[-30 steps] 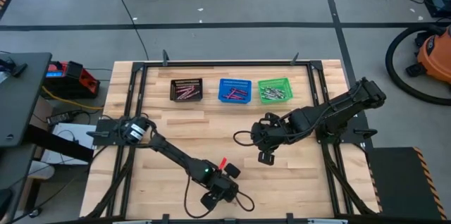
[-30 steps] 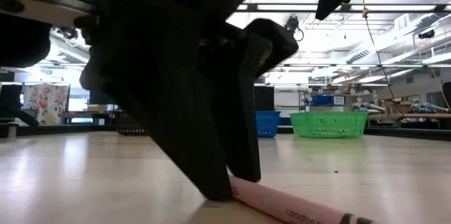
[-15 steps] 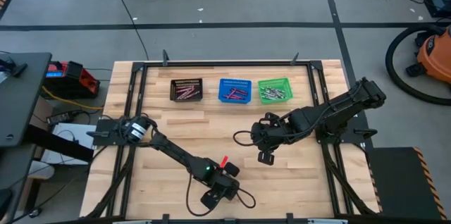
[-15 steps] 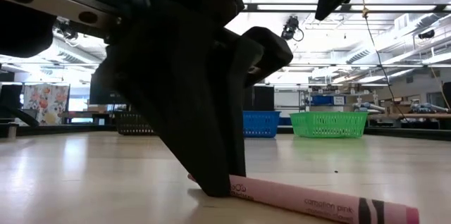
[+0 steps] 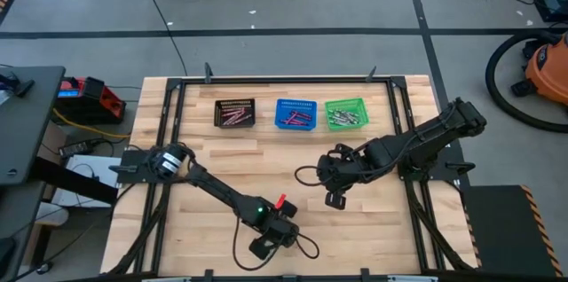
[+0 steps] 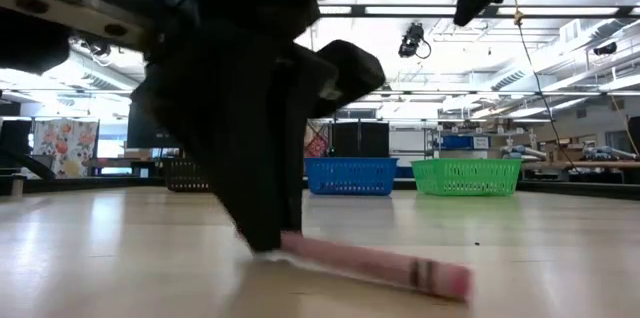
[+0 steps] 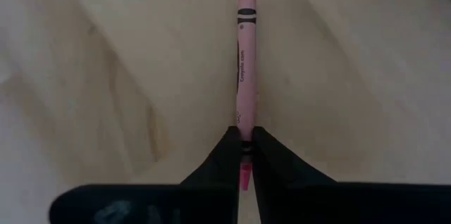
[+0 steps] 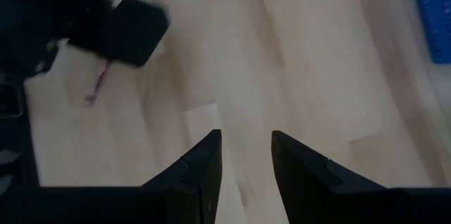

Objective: Sort crayons
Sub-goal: Put the pink crayon into the black bin

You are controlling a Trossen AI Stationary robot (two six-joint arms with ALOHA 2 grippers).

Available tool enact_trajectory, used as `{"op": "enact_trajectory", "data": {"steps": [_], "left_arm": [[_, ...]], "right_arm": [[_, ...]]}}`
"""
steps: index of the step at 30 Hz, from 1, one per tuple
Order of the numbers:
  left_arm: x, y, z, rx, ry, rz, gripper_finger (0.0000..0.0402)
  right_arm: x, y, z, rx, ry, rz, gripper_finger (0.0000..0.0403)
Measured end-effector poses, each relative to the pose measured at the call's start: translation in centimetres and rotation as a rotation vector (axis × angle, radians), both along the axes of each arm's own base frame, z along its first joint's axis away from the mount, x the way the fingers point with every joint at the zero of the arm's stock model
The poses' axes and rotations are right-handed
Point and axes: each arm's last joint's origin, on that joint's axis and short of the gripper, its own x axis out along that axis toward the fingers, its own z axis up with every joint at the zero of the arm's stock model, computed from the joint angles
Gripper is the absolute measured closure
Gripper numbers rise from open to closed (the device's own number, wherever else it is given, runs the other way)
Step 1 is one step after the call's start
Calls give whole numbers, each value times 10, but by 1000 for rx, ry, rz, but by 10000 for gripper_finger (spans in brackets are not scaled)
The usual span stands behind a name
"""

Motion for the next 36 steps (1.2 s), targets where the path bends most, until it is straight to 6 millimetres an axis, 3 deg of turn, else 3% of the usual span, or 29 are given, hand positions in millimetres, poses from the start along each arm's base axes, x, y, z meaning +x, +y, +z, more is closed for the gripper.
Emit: {"op": "enact_trajectory", "data": {"steps": [7, 17, 26, 31, 36], "left_arm": [[-6, 8, 35, 68, -80, 68, 383], [-10, 4, 52, 58, -143, 113, 383], [2, -1, 65, -14, -306, 124, 383], [9, -4, 72, -56, -406, 112, 383], [15, -5, 79, -89, -490, 108, 383]], "right_arm": [[-9, 20, 0, 47, 18, 71, 273], [-41, 74, 0, -34, -57, 136, 273], [-76, 115, 3, -66, -199, 131, 273], [-83, 133, -6, -84, -221, 152, 273], [-81, 147, -28, -150, -189, 173, 272]]}}
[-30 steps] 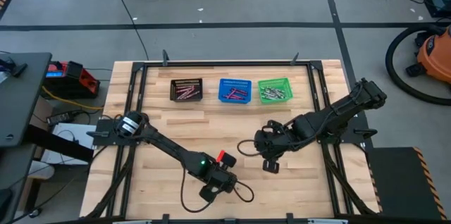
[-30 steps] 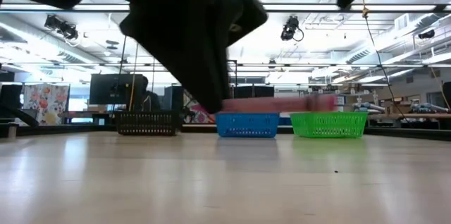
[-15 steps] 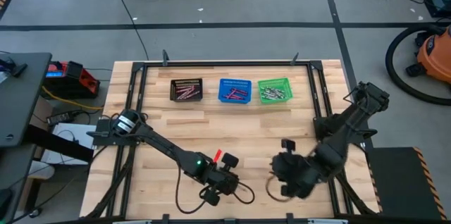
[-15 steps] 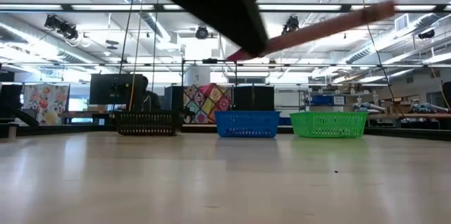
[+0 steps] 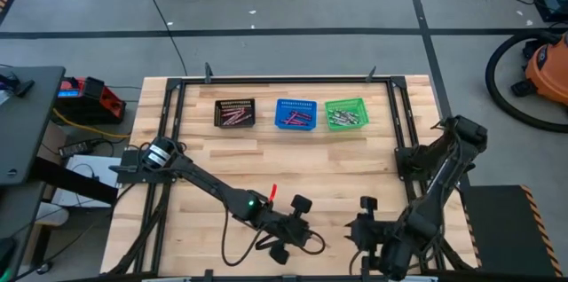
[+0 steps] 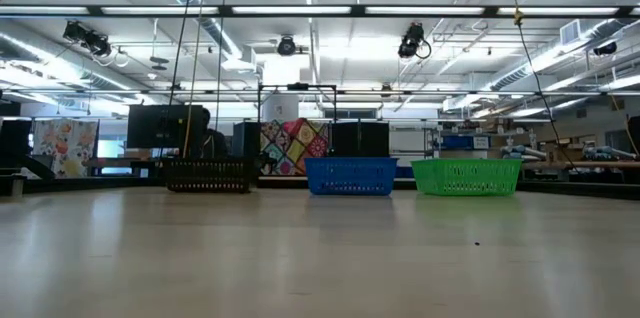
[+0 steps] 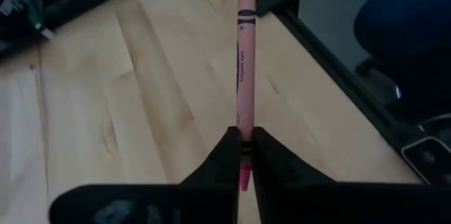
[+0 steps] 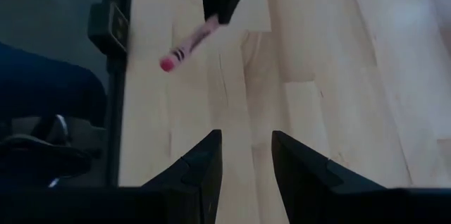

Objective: Sort crayons
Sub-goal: Put the pink crayon into the black bin

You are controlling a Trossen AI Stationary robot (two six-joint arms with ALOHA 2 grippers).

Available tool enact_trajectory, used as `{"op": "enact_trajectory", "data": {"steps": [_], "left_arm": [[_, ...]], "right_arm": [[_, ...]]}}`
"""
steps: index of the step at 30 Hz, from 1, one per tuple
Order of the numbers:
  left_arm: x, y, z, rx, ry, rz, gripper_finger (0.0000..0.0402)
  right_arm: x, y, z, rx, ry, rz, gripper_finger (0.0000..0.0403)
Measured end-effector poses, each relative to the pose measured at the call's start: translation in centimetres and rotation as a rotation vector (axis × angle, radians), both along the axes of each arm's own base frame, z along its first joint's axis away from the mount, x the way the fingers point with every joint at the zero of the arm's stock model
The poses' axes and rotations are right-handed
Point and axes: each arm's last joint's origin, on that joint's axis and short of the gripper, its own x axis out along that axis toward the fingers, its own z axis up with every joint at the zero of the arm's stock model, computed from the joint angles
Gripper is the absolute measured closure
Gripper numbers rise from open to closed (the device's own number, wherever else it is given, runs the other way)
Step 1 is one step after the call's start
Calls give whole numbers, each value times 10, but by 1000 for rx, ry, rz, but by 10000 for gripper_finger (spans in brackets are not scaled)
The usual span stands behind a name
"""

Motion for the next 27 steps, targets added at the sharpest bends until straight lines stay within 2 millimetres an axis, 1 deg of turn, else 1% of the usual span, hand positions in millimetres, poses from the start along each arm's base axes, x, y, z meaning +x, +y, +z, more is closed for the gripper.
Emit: {"op": "enact_trajectory", "data": {"steps": [4, 9, 13, 15, 19, 23, 27], "left_arm": [[1, 0, 2, -6, -17, -1, 383], [3, 1, 3, -14, -33, 2, 383], [4, 0, 5, -25, -53, 2, 383], [5, 0, 6, -30, -64, 2, 383], [5, 0, 7, -37, -76, 4, 383], [7, -1, 10, -53, -105, 4, 383], [8, -2, 11, -62, -123, 3, 383]], "right_arm": [[6, 8, -20, -23, 37, -32, 272], [10, 16, -42, -12, 129, -50, 272], [14, 19, -53, -8, 152, -69, 272], [16, 20, -55, -27, 114, -82, 272], [19, 23, -53, -34, 2, -103, 273], [21, 31, -50, 23, -74, -120, 273], [14, 43, -46, 87, -153, -123, 273]]}}
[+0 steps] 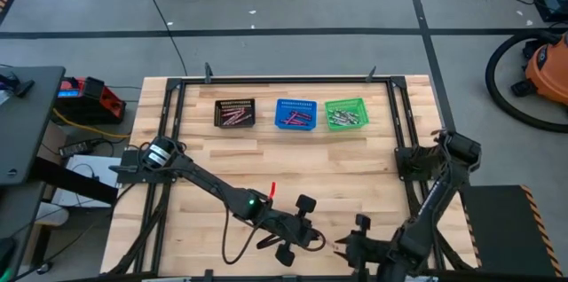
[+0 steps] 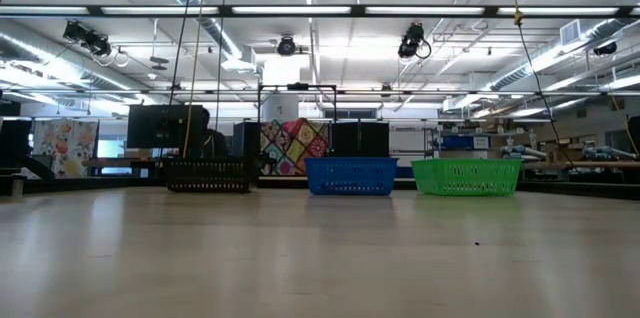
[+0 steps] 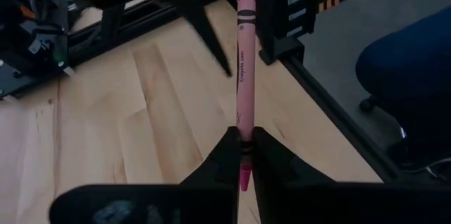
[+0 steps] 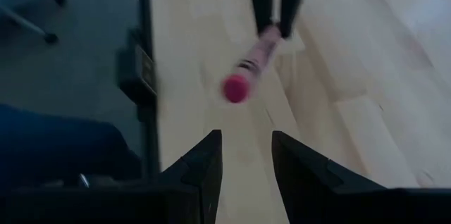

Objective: Sort crayons
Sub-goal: Put the pink crayon into the black bin

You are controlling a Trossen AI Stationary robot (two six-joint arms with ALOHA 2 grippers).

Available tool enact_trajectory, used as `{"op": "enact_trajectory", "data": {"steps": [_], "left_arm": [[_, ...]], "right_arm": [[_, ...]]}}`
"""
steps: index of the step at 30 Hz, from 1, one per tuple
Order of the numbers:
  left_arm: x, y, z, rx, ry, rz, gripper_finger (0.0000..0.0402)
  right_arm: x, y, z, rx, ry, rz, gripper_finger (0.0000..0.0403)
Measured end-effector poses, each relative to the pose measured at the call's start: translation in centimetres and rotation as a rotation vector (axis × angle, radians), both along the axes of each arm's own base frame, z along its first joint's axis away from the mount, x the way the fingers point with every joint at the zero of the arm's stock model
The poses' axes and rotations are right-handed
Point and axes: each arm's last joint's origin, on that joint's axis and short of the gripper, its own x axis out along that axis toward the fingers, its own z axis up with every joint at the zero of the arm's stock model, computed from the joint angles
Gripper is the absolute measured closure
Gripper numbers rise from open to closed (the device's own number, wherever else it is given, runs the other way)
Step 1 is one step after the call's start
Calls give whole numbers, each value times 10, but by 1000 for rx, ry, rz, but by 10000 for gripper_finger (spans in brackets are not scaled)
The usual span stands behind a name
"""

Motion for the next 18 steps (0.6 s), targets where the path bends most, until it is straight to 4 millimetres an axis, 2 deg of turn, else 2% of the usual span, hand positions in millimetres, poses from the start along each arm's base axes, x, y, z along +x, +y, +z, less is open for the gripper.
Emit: {"op": "enact_trajectory", "data": {"steps": [5, 8, 18], "left_arm": [[0, -1, 0, 1, -5, -4, 383], [1, -2, 2, -9, -24, -4, 383], [3, -1, 6, -58, -61, 0, 383]], "right_arm": [[-13, 10, 4, -55, -137, -13, 273], [-17, 12, 3, -75, -138, 11, 273], [-5, 8, 3, -150, -142, 38, 273]]}}
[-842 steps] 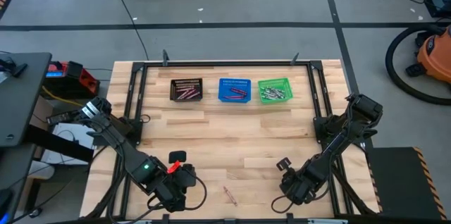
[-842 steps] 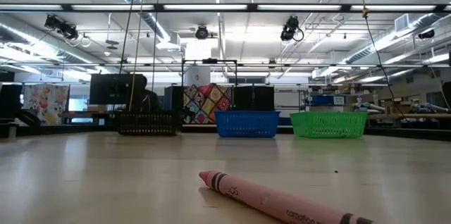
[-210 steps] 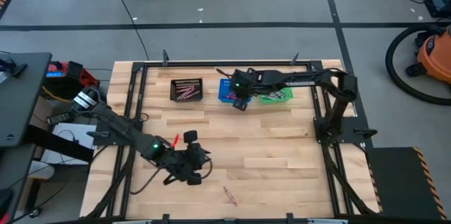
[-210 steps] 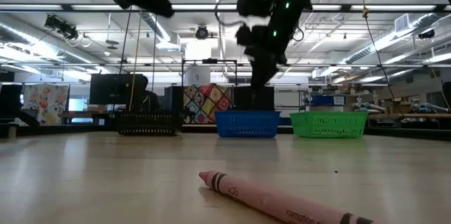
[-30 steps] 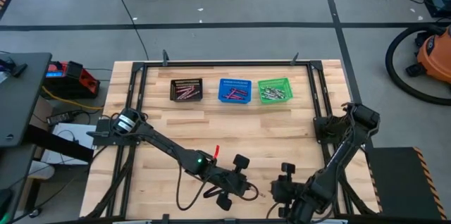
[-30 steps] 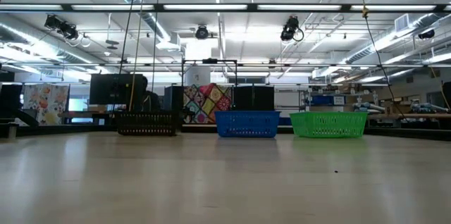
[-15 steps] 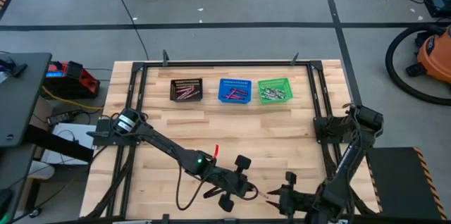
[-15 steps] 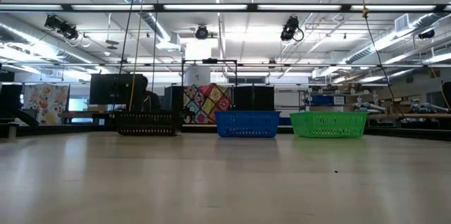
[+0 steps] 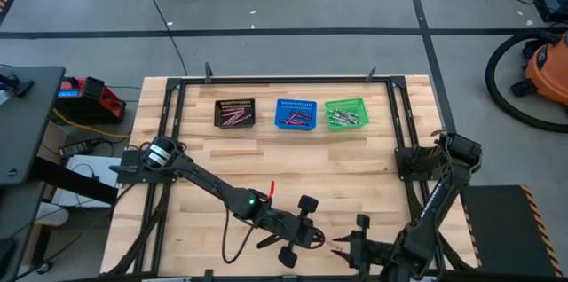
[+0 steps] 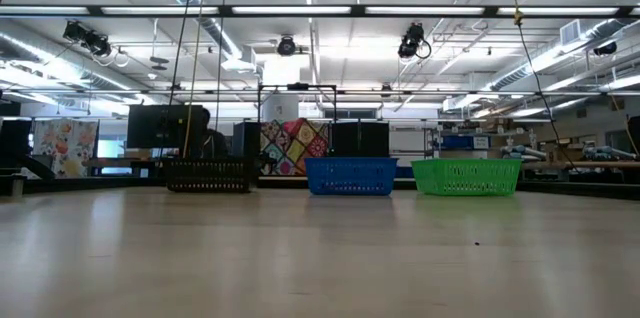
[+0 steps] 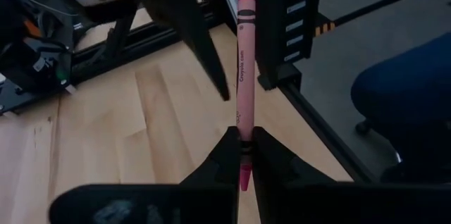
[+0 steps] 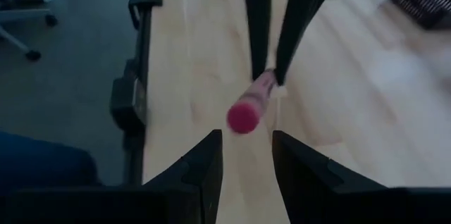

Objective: Sort crayons
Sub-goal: Put the pink crayon into the black bin

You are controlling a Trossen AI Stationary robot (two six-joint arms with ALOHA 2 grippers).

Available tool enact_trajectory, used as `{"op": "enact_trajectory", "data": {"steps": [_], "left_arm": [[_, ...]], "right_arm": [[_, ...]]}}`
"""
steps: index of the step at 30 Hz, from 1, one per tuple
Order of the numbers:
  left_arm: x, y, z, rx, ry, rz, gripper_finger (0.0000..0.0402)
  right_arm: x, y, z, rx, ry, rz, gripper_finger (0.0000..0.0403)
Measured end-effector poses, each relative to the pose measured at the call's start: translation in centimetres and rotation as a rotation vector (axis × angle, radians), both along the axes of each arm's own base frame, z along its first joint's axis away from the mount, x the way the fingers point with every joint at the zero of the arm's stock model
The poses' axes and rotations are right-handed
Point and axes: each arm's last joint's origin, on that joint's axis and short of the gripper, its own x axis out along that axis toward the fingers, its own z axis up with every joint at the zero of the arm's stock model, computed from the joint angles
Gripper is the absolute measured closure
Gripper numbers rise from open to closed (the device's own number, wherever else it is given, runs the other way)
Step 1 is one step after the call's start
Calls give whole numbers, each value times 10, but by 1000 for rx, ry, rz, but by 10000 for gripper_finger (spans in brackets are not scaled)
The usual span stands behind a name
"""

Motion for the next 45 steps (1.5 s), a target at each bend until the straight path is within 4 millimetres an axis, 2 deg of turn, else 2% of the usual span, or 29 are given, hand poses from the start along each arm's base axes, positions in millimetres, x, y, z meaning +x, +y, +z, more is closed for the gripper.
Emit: {"op": "enact_trajectory", "data": {"steps": [5, 23, 38, 45], "left_arm": [[0, 0, 0, -1, 1, -2, 383], [4, 9, 1, -7, 4, 13, 383], [4, 10, -1, -8, 22, -1, 383], [4, 10, -1, -8, 26, -4, 383]], "right_arm": [[-1, -1, 1, -55, -57, -26, 273], [1, 3, 5, -76, -94, 5, 273], [11, -5, 4, -56, -86, -45, 274], [11, -5, 4, -54, -86, -45, 298]]}}
